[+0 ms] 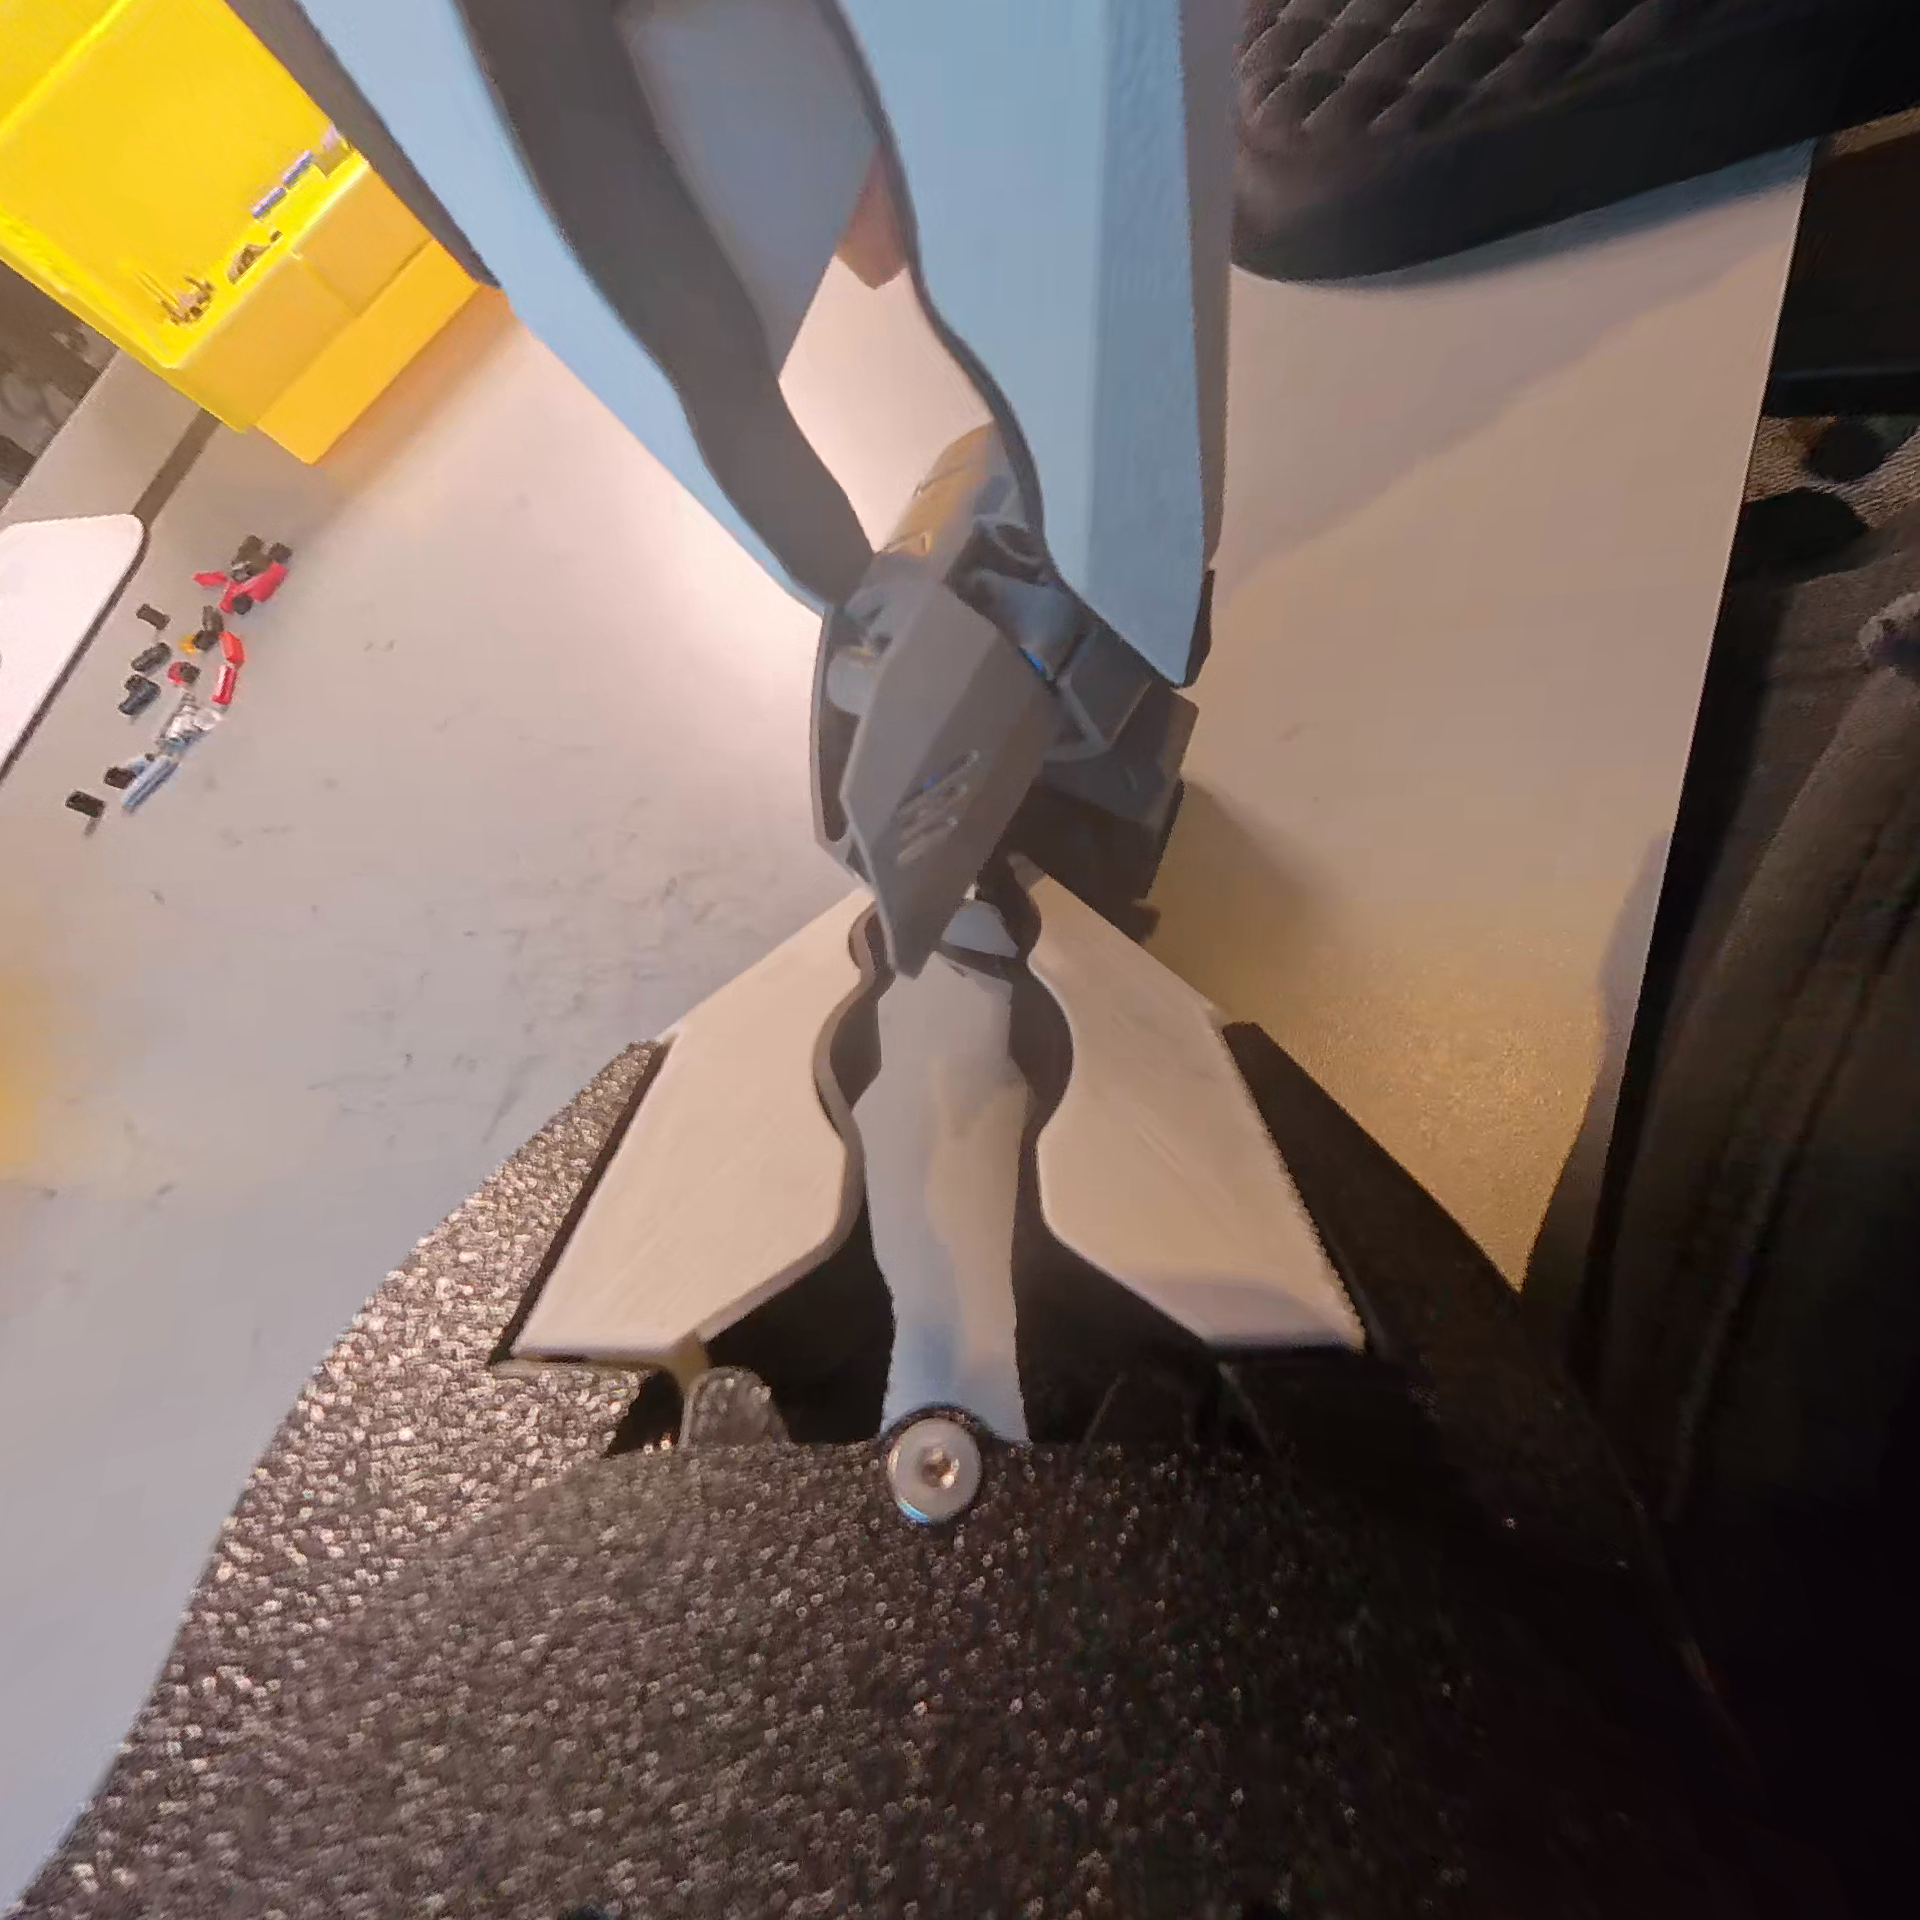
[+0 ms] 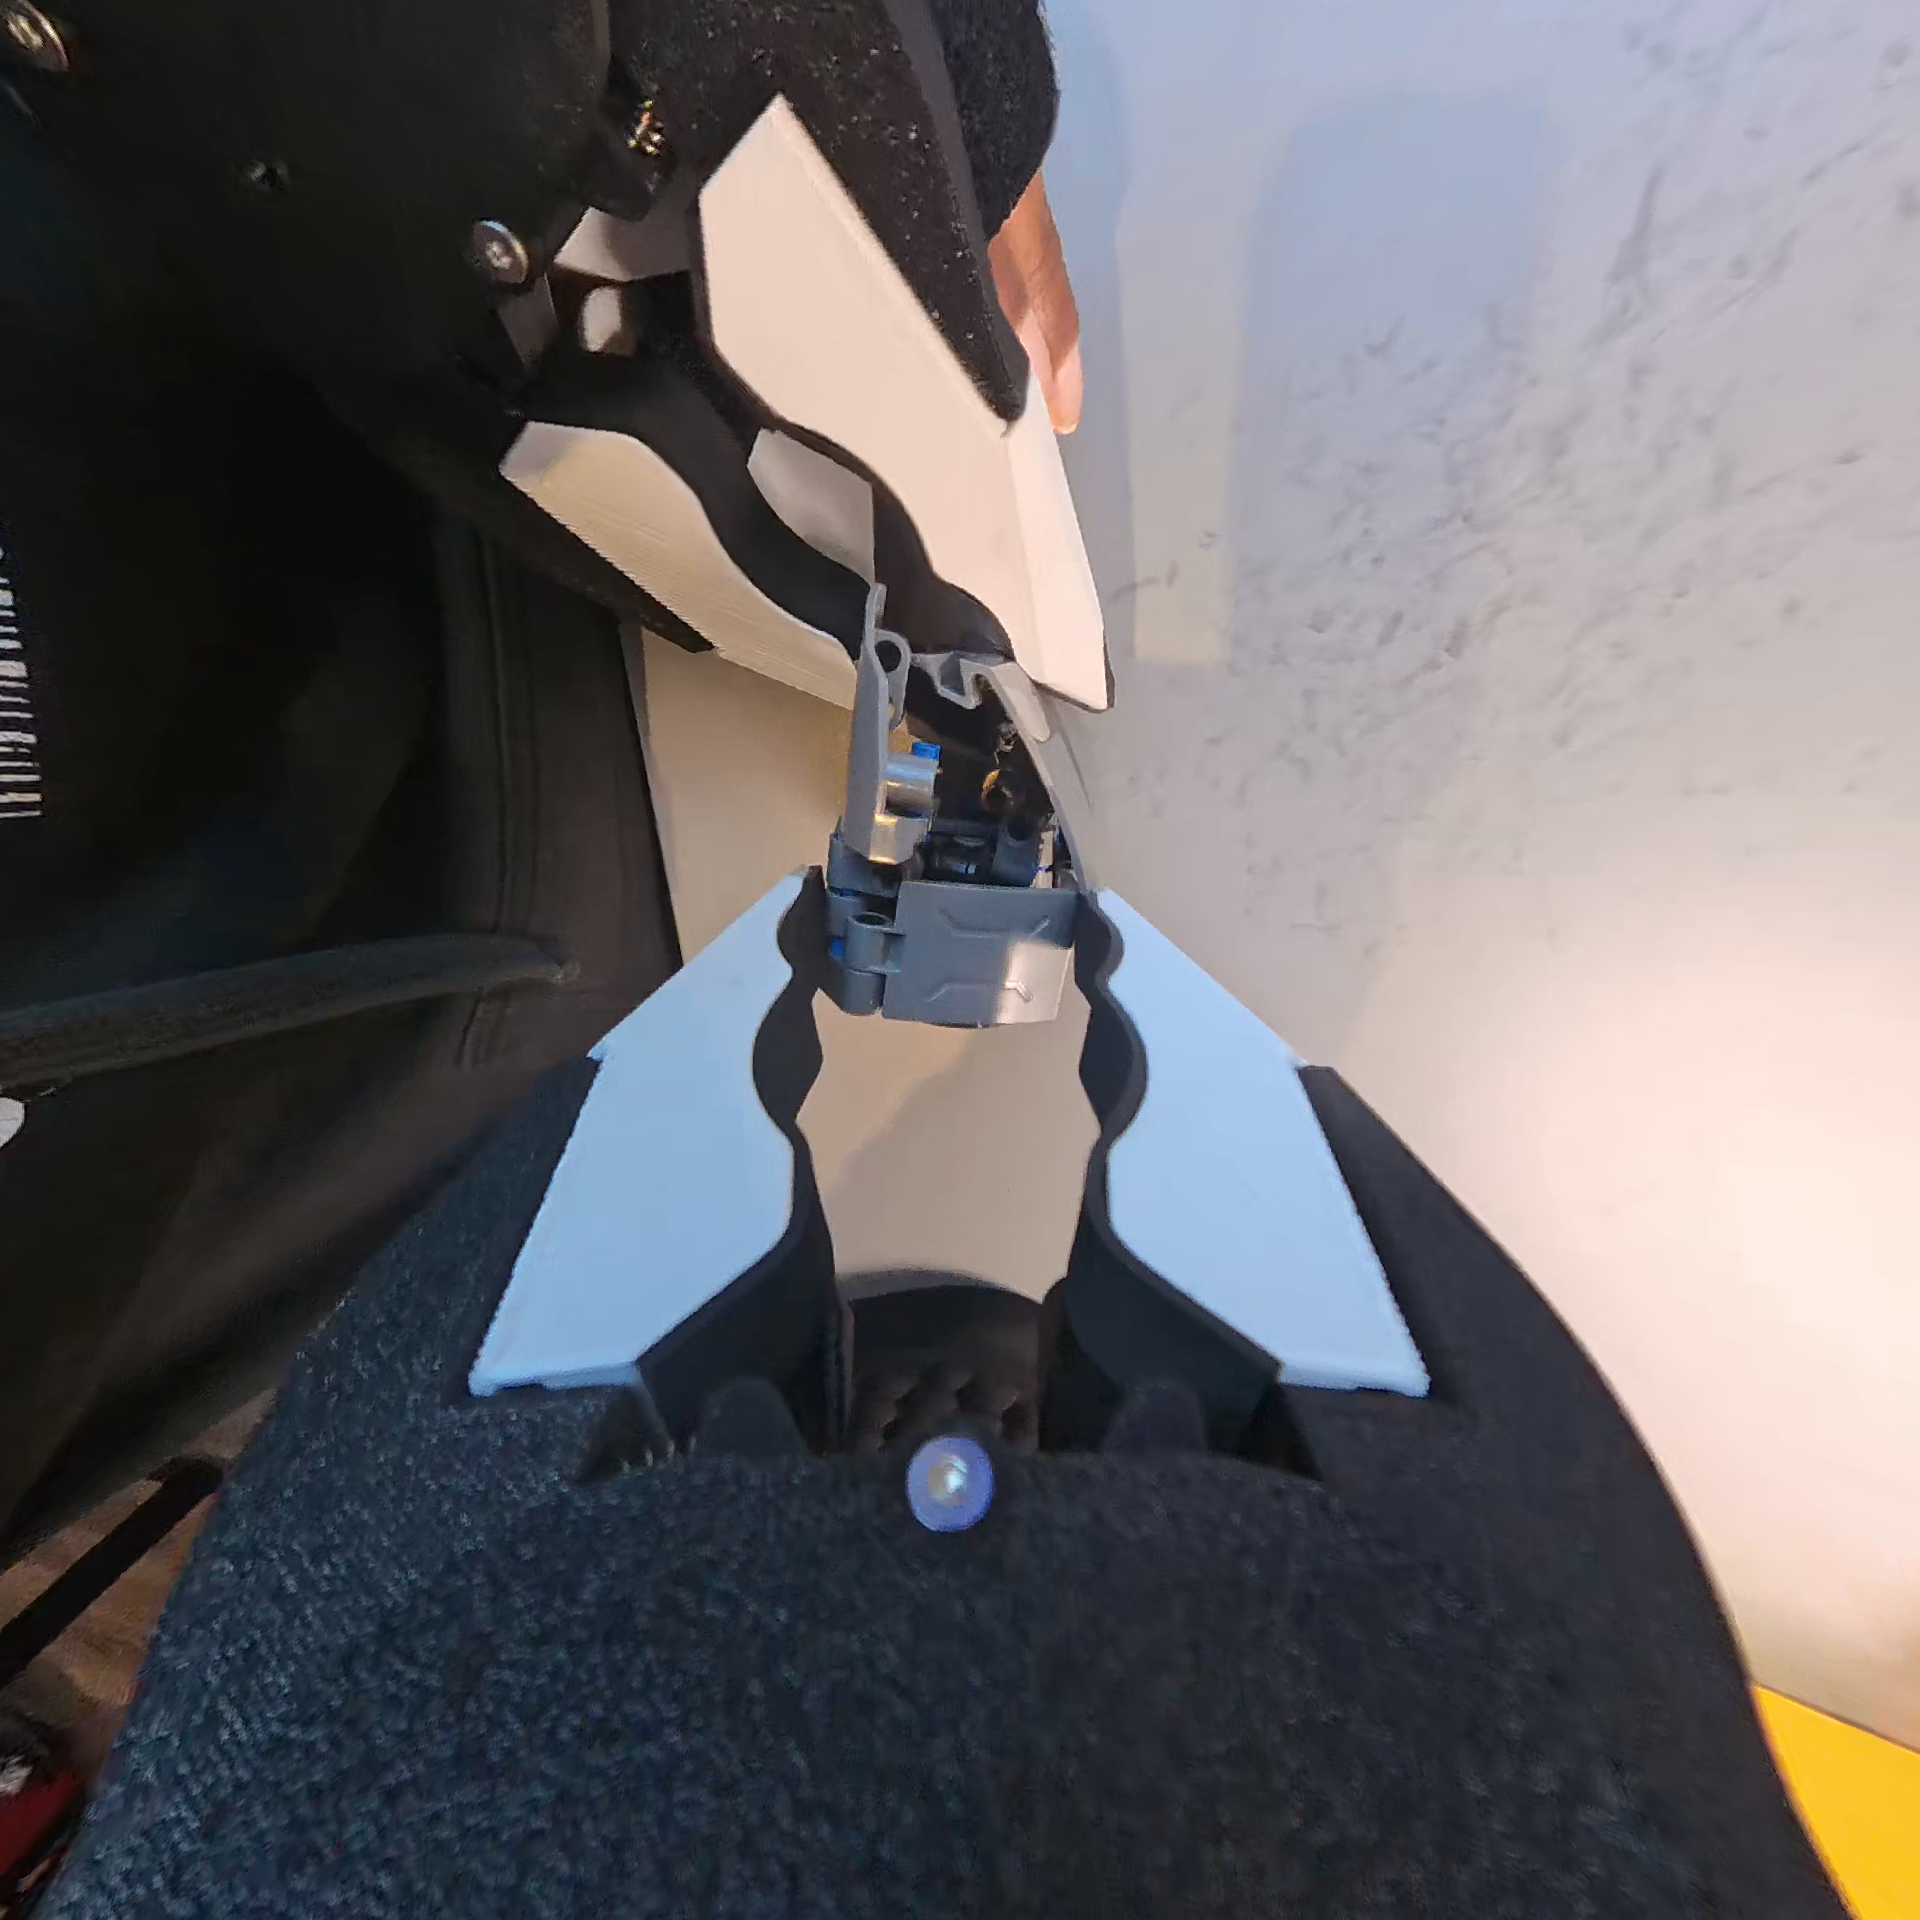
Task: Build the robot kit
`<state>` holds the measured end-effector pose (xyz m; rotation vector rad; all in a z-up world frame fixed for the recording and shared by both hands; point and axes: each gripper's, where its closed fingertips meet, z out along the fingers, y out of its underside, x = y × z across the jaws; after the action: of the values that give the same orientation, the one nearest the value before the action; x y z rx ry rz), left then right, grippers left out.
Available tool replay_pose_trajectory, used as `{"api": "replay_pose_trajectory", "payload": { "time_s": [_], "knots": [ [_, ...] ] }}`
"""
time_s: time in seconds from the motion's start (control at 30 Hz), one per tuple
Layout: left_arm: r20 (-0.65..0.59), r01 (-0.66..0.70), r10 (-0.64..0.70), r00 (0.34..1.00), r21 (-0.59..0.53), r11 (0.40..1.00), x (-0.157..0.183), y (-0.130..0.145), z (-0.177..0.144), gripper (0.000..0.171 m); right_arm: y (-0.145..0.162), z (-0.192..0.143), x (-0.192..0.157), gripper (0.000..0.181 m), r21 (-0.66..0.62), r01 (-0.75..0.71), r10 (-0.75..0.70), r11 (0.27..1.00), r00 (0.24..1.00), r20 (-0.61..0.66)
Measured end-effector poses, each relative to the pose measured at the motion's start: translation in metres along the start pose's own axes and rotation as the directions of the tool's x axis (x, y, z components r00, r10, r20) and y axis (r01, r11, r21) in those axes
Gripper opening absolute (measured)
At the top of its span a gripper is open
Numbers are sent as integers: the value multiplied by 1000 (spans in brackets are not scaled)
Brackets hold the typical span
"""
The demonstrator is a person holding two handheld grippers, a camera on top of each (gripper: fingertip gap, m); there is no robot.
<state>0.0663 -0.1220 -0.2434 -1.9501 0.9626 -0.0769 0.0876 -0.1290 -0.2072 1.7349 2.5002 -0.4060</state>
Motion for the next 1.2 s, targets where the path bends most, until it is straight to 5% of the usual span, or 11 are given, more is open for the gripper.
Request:
{"api": "replay_pose_trajectory", "payload": {
  "time_s": [0.27,0.43,0.57,0.7,0.87,1.2],
  "knots": [
    [-41,105,-105,994,3,994,-10,1,0,16,-3,-10,7,49,223,39,-13,974,993,-118],
    [-50,169,-169,984,-14,986,-16,3,2,16,-11,-27,4,48,435,96,14,895,970,-243],
    [-25,192,-192,981,-18,981,-21,4,3,16,-12,-17,13,48,501,158,90,851,896,-435],
    [4,158,-158,987,-24,987,-21,2,4,16,-7,-8,23,47,481,198,93,854,851,-517],
    [7,115,-115,993,-22,993,-16,2,5,16,-4,-7,20,46,352,312,-74,883,831,-551],
    [9,95,-95,995,-17,995,-15,3,5,16,-4,-4,20,44,279,315,-146,907,857,-494]
  ]
}}
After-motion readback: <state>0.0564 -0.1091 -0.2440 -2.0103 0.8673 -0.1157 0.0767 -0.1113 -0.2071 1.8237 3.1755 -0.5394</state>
